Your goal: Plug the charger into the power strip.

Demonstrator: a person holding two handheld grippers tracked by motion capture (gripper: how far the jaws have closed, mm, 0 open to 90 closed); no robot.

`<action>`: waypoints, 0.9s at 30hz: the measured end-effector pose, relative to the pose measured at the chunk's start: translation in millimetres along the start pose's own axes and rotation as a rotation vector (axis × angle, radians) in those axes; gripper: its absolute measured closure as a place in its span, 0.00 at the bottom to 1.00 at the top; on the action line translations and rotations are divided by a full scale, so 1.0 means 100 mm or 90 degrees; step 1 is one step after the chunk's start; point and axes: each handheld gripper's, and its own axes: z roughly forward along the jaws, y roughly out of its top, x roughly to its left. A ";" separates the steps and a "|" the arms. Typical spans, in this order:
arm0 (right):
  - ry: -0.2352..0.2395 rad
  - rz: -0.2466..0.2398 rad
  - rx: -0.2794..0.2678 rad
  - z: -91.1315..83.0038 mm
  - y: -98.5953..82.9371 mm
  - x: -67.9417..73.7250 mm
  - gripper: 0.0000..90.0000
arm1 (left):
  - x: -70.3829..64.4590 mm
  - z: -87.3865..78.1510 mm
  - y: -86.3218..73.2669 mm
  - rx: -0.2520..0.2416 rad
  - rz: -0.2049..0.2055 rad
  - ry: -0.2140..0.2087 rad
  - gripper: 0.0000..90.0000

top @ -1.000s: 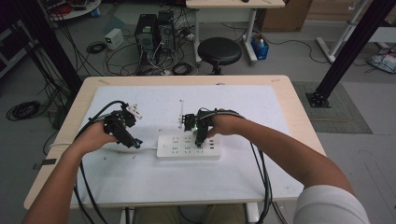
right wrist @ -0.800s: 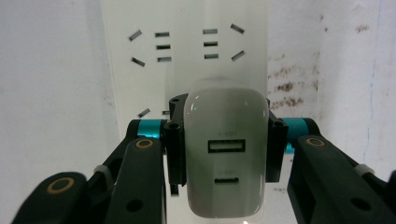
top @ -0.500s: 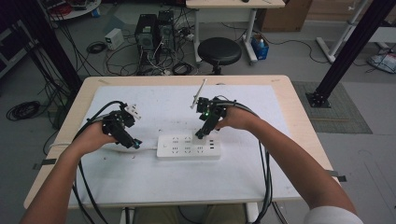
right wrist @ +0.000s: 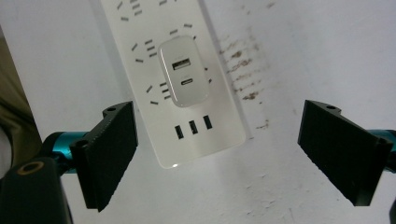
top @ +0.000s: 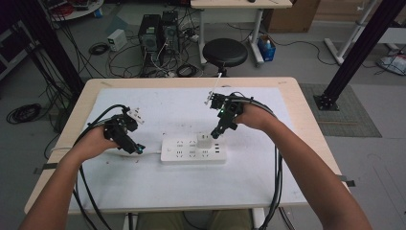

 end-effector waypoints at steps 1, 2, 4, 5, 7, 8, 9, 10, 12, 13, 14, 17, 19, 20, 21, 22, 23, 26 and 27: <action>0.000 0.000 0.000 0.00 0.00 0.00 0.13 | 0.00 0.00 0.00 0.000 0.000 0.000 0.20; -0.010 0.006 -0.006 -0.03 -0.01 0.00 0.13 | 0.00 0.00 0.00 0.000 0.000 0.000 0.20; -0.052 0.027 -0.017 -0.12 -0.07 0.00 0.10 | -0.02 0.00 0.01 -0.002 0.004 -0.002 0.20; -0.061 0.031 -0.021 -0.14 -0.09 0.00 0.10 | -0.02 0.00 0.01 -0.003 0.006 -0.003 0.20; -0.079 0.027 -0.030 -0.19 -0.14 0.02 0.10 | -0.03 0.00 0.01 -0.003 0.007 -0.003 0.20; -0.090 0.023 -0.031 -0.21 -0.16 0.03 0.10 | -0.03 -0.01 0.01 -0.003 0.006 -0.003 0.20; -0.105 0.026 -0.032 -0.23 -0.18 0.06 0.10 | -0.03 -0.01 0.01 -0.004 0.009 -0.003 0.20; -0.115 0.023 -0.031 -0.26 -0.20 0.07 0.10 | -0.03 -0.01 0.01 -0.005 0.009 -0.002 0.20; -0.133 0.032 -0.028 -0.32 -0.26 0.10 0.10 | -0.04 -0.03 0.01 -0.002 0.013 -0.002 0.20; -0.141 0.039 -0.027 -0.35 -0.30 0.12 0.10 | -0.05 -0.03 0.01 -0.005 0.013 -0.001 0.20; -0.150 0.038 -0.030 -0.38 -0.34 0.13 0.09 | -0.07 -0.04 0.01 -0.011 0.009 0.000 0.20; -0.161 0.052 -0.025 -0.49 -0.50 0.17 0.01 | -0.09 -0.07 0.00 -0.014 0.013 0.003 0.20; -0.175 0.071 -0.018 -0.56 -0.61 0.20 0.01 | -0.10 -0.09 0.00 -0.019 0.012 0.007 0.20; -0.175 0.071 -0.018 -0.56 -0.61 0.20 0.01 | -0.10 -0.09 0.00 -0.019 0.012 0.007 0.20; -0.181 0.077 -0.017 -0.59 -0.69 0.22 0.01 | -0.11 -0.10 0.00 -0.019 0.014 0.008 0.20; -0.188 0.083 -0.020 -0.63 -0.78 0.24 0.01 | -0.11 -0.11 0.00 -0.016 0.019 0.010 0.20; -0.191 0.098 -0.019 -0.65 -0.83 0.25 0.01 | -0.12 -0.12 0.00 -0.016 0.017 0.012 0.20; -0.200 0.108 -0.028 -0.68 -0.97 0.27 0.01 | -0.13 -0.14 0.01 -0.014 0.024 0.013 0.20; -0.200 0.119 -0.030 -0.68 -1.01 0.28 0.01 | -0.14 -0.15 0.01 -0.015 0.022 0.013 0.20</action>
